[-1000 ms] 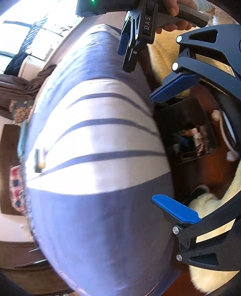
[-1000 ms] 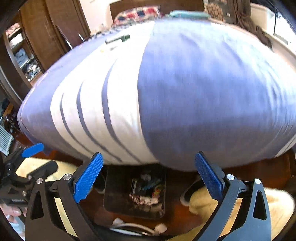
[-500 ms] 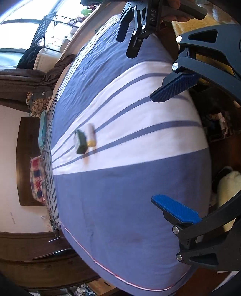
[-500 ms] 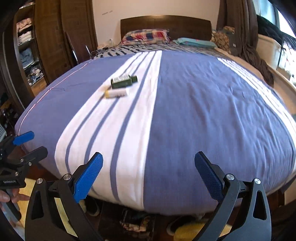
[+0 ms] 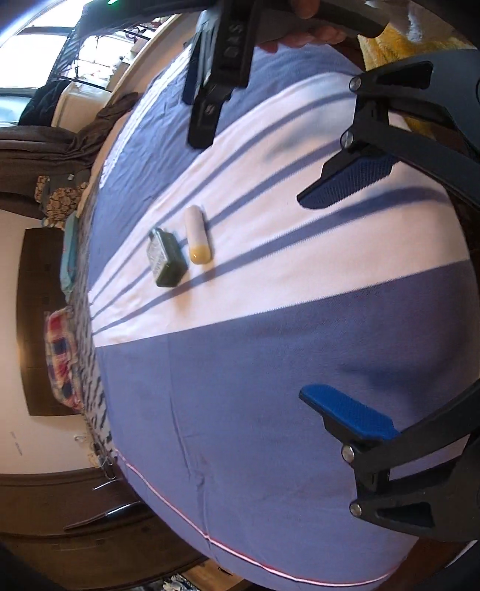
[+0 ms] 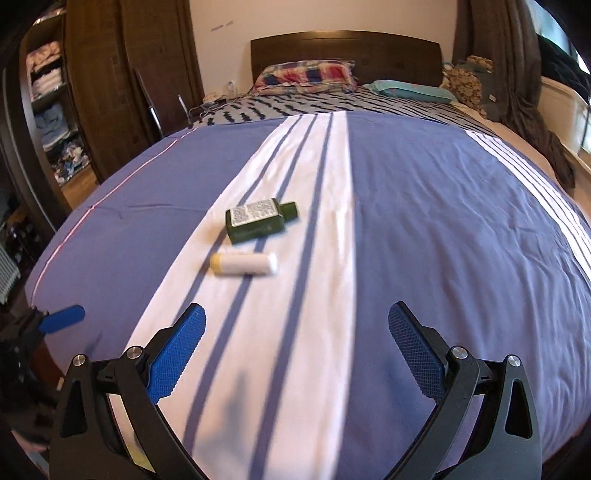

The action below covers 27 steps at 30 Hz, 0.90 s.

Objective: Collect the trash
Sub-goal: 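Grasp the white-and-yellow tube with the right tool while the left tool grasps the green bottle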

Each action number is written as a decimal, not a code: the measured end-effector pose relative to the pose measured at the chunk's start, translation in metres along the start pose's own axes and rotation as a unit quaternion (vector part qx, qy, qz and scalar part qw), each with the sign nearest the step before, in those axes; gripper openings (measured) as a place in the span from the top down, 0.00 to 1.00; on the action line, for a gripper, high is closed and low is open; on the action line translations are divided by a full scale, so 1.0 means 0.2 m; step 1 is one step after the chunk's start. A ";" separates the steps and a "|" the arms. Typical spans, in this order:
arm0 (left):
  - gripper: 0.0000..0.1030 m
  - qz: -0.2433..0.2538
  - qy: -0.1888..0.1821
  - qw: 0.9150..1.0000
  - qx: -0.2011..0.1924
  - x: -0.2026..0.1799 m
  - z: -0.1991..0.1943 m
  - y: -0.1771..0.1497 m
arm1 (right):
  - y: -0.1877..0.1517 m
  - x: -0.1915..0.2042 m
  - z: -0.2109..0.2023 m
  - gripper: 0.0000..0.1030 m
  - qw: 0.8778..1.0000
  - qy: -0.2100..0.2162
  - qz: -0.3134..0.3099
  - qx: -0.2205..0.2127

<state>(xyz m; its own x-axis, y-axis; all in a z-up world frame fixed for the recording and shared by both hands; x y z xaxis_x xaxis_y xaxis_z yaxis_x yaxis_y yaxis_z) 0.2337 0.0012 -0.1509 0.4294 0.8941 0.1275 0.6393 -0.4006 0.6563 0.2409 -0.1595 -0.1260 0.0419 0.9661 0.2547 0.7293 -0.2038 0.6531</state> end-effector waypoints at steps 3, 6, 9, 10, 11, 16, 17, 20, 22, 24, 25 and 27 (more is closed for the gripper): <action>0.17 0.000 -0.003 1.000 0.006 0.03 0.04 0.00 | 0.02 0.07 0.12 0.04 1.000 0.006 -0.002 0.019; 0.19 0.001 -0.007 1.000 0.012 0.06 0.08 0.01 | 0.02 0.14 0.24 0.14 0.999 0.004 -0.005 0.041; 0.19 0.005 -0.010 1.000 0.017 0.08 0.12 0.02 | 0.03 0.20 0.36 0.21 0.998 -0.005 -0.012 0.061; 0.19 0.006 -0.011 1.000 0.018 0.08 0.13 0.02 | 0.02 0.21 0.38 0.22 0.998 -0.005 -0.014 0.066; 0.19 0.008 -0.012 1.000 0.020 0.09 0.14 0.03 | 0.02 0.23 0.40 0.22 0.997 -0.004 -0.017 0.071; 0.19 0.007 -0.013 1.000 0.027 0.14 0.19 0.04 | -0.01 0.27 0.47 0.33 0.996 -0.025 -0.032 0.076; 0.19 0.006 -0.016 0.999 0.028 0.14 0.20 0.04 | -0.01 0.27 0.47 0.33 0.996 -0.025 -0.035 0.074; 0.19 0.006 -0.022 0.999 0.028 0.15 0.22 0.08 | 0.00 0.26 0.46 0.33 0.997 -0.017 -0.031 0.072; 0.19 0.007 -0.025 0.999 0.027 0.15 0.23 0.11 | 0.03 0.24 0.44 0.33 0.997 -0.014 -0.027 0.066; 0.19 0.010 -0.027 0.999 0.029 0.15 0.26 0.14 | 0.08 0.20 0.43 0.33 0.998 -0.014 -0.021 0.057; 0.19 0.012 -0.029 0.999 0.030 0.14 0.27 0.15 | 0.10 0.18 0.42 0.33 0.998 -0.015 -0.018 0.053; 0.19 0.019 -0.029 0.999 0.031 0.13 0.31 0.20 | 0.13 0.13 0.40 0.33 0.999 -0.019 -0.015 0.045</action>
<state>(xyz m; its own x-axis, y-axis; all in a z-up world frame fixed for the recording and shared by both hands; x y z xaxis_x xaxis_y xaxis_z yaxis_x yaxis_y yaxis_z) 0.3093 -0.0034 -0.1677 0.4893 0.8655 0.1072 0.6591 -0.4475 0.6044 0.3162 -0.1266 -0.1594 0.0424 0.9773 0.2078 0.7891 -0.1603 0.5929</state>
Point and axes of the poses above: each gripper's, at about its wrist camera, not at the fingertips, and z roughly the way its jaws point, x to its left, y to its top, the point moved 8 cm from there along z, roughly the way its jaws point, and after that the axes turned 13 degrees about z, right-handed, at the moved point
